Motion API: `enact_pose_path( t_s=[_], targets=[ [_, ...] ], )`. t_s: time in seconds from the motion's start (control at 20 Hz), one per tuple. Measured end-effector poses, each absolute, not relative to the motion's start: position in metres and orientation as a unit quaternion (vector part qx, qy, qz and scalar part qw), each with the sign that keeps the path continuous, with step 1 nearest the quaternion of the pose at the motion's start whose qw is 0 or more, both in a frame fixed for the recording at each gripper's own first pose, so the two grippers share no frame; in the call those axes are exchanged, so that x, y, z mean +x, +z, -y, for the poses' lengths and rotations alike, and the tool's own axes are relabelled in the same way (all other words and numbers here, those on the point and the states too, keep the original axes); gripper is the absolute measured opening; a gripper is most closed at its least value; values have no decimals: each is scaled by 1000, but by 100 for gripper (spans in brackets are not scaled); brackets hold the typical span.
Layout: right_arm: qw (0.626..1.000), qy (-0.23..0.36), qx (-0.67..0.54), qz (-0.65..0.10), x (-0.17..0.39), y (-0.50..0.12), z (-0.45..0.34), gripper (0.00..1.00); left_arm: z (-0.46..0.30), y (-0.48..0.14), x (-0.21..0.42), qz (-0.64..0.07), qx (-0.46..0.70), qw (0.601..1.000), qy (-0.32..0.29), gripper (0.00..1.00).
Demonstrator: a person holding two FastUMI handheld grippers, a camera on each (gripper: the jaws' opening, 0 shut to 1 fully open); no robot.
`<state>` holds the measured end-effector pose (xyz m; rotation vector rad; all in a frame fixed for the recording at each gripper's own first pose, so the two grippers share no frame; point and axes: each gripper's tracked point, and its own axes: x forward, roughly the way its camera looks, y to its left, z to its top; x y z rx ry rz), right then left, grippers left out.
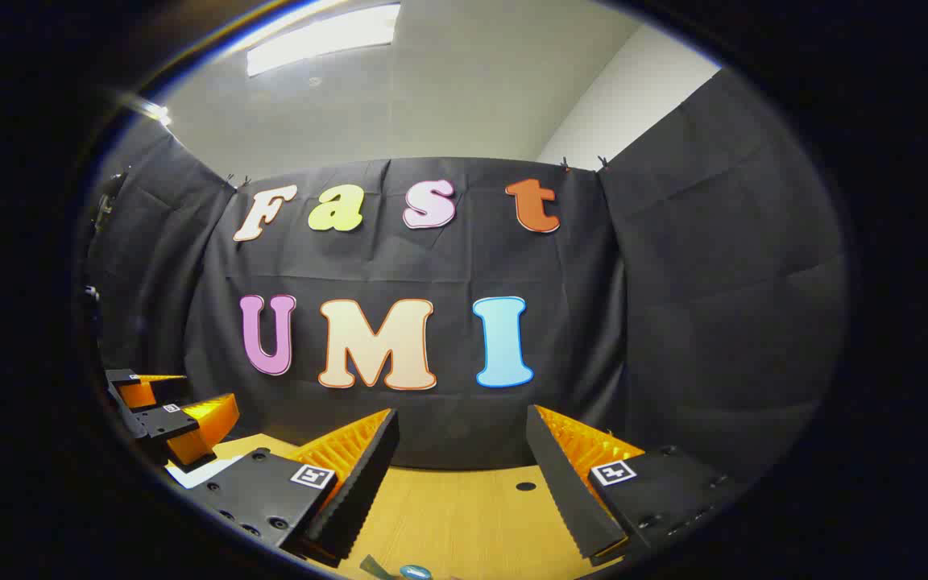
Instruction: First open the suitcase, pack the skin care products into it, and then close the suitcase.
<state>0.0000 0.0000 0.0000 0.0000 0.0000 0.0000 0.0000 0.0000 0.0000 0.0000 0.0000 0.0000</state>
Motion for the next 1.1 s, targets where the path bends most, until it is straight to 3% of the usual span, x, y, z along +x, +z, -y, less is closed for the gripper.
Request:
enact_pose_path(
  t_s=[0.5,1.1],
  targets=[
    [1000,7,-8,-16,7,-11,-18,99,-3,-26,7,-28,5,999,-18,95],
    [997,-34,-29,-67,-1,-41,26,99,21,-188,3,-240,5,970,-43,95]
  ],
)
